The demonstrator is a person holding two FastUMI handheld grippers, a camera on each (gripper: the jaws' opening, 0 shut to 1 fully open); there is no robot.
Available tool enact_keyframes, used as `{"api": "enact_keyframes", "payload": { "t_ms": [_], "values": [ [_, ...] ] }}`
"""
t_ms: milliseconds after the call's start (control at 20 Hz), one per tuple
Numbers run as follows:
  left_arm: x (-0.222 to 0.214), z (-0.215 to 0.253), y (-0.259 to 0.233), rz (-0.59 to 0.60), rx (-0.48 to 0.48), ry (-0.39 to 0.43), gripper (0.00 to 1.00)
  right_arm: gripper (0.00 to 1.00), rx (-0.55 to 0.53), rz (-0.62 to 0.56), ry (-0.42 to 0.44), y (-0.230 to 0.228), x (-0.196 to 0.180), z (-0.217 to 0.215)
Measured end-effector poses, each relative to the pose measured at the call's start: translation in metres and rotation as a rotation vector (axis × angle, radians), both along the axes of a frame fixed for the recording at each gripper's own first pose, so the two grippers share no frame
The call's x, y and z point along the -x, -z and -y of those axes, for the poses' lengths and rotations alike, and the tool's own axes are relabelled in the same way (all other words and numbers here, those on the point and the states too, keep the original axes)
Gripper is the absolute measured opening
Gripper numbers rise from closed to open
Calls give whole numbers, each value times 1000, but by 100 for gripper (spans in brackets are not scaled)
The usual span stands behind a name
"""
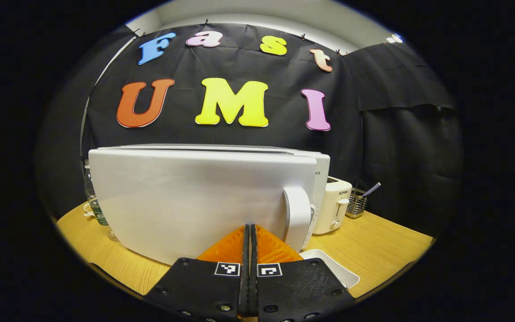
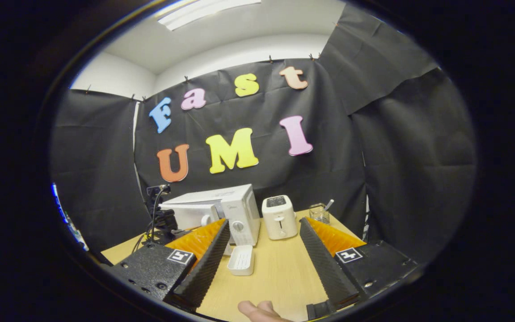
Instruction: Open the microwave oven with the left hand, put the food in, and close the microwave oven.
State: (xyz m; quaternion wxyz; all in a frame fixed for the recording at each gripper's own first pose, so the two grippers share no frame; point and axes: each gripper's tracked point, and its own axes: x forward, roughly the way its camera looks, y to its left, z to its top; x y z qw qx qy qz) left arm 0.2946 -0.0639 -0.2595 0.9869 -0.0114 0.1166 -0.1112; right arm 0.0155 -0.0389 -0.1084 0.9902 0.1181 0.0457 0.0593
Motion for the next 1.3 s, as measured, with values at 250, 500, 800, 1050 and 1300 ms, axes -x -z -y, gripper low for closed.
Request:
{"api": "enact_keyframes", "payload": {
  "t_ms": [250,500,800,1050,1300],
  "values": [
    [-38,-3,16,-19,27,-77,0,100,-2,-10,12,7,-19,19],
    [-47,-3,13,13,20,-134,2,100,5,1,9,8,-29,28],
    [-41,-3,3,-23,71,-135,1,100,14,-38,48,14,-25,36],
    [1,-20,-31,-28,64,-149,7,100,16,-60,50,8,-8,23],
    [64,-35,-84,13,31,-160,95,100,37,-28,55,-14,18,11]
  ]
}}
